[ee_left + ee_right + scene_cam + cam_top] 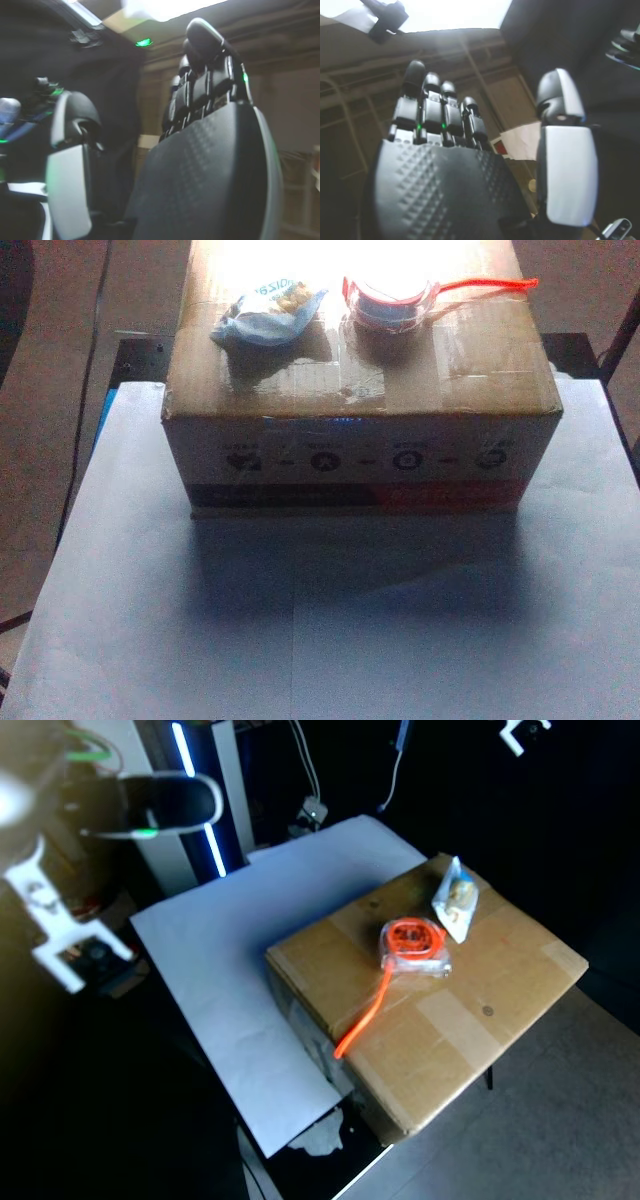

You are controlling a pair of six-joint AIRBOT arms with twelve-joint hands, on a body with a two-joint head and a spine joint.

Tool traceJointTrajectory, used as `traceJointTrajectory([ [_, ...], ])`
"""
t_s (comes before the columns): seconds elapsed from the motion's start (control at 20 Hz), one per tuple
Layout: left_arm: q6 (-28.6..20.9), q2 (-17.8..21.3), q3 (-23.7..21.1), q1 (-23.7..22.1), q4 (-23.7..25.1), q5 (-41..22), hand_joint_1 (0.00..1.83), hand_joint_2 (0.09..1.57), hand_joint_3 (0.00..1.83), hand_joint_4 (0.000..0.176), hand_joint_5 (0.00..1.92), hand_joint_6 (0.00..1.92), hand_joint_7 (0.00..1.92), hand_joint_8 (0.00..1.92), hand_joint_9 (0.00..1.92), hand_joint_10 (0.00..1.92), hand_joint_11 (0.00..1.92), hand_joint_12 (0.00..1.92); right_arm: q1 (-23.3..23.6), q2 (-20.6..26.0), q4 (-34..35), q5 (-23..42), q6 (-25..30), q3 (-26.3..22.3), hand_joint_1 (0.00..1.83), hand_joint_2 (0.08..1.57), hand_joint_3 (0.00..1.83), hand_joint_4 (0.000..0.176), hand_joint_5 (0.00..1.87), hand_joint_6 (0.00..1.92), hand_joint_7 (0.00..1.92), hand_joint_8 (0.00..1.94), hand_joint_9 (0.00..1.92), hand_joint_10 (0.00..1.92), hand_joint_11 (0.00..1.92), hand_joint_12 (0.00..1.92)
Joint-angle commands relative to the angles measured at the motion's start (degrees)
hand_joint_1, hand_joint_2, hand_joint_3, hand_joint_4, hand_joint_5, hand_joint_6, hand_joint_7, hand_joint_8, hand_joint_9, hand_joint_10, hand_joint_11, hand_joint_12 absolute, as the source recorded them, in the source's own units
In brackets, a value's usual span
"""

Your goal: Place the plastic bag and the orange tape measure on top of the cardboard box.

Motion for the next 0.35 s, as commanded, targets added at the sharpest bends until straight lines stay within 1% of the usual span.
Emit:
traceJointTrajectory([
  [0.0, 0.30, 0.02, -0.01, -0.10, 1.31, 5.60, 0.52, 1.51, 0.00, 0.176, 0.33, 1.92, 0.49, 0.10, 0.42, 0.71, 0.04, 1.45, 0.29, 0.34, -0.43, -5.64, 0.32, 0.14, 0.49, 1.08, 0.00, 0.084, 0.05, 0.72, 0.36, 0.01, 0.40, 0.01, 0.02, 1.24],
  [0.05, 0.55, -0.07, -0.20, -0.07, 1.89, 5.60, 0.50, 1.40, 0.00, 0.141, 0.12, 1.29, 0.50, 0.09, 0.42, 0.68, 0.01, 1.42, -0.04, 0.39, -0.39, -5.64, 0.32, 0.10, 0.49, 1.09, 0.00, 0.059, 0.06, 0.89, 0.43, 0.03, 0.47, 0.03, 0.09, 1.23],
  [0.1, 0.53, -0.20, -0.39, -0.16, 2.83, 5.61, 0.35, 1.24, 0.00, 0.171, 0.00, 0.13, 0.05, 0.01, 0.06, 0.33, 0.00, 1.22, -0.10, 0.59, -0.39, -5.64, 0.59, -0.17, 0.36, 1.12, 0.00, 0.053, 0.00, 0.48, 0.31, 0.02, 0.43, 0.01, 0.07, 1.18],
  [0.15, 0.60, -0.19, -0.77, -0.46, 4.27, 5.61, 0.38, 1.14, 0.00, 0.175, 0.00, 0.03, 0.01, 0.00, 0.01, 0.10, 0.00, 0.92, -0.29, 1.28, -0.81, -5.64, 1.12, -0.73, 0.41, 1.13, 0.00, 0.047, 0.00, 0.10, 0.09, 0.00, 0.35, 0.00, 0.01, 1.10],
  [0.2, 1.09, -0.23, -1.02, -0.71, 5.66, 5.61, 0.37, 1.13, 0.00, 0.176, 0.00, 0.00, 0.00, 0.00, 0.04, 0.04, 0.00, 0.67, -0.27, 1.85, -2.08, -5.64, 1.12, -1.17, 0.20, 1.20, 0.02, 0.090, 0.00, 0.00, 0.10, 0.01, 0.26, 0.01, 0.00, 0.84],
  [0.25, 2.00, -0.33, -1.26, -1.13, 6.61, 5.62, 0.52, 1.20, 0.01, 0.176, 0.00, 0.00, 0.00, 0.00, 0.01, 0.00, 0.00, 0.54, -0.24, 2.37, -3.58, -5.64, 1.12, -1.44, 0.17, 1.29, 0.01, 0.168, 0.00, 0.00, 0.02, 0.00, 0.10, 0.01, 0.00, 0.39],
  [0.3, 4.99, -0.64, -1.70, -2.60, 8.41, 5.62, 0.52, 1.20, 0.01, 0.176, 0.00, 0.00, 0.00, 0.00, 0.01, 0.00, 0.00, 0.54, -0.19, 3.27, -5.73, -5.64, 0.90, -1.91, 0.17, 1.29, 0.01, 0.168, 0.00, 0.00, 0.02, 0.00, 0.10, 0.01, 0.00, 0.39],
])
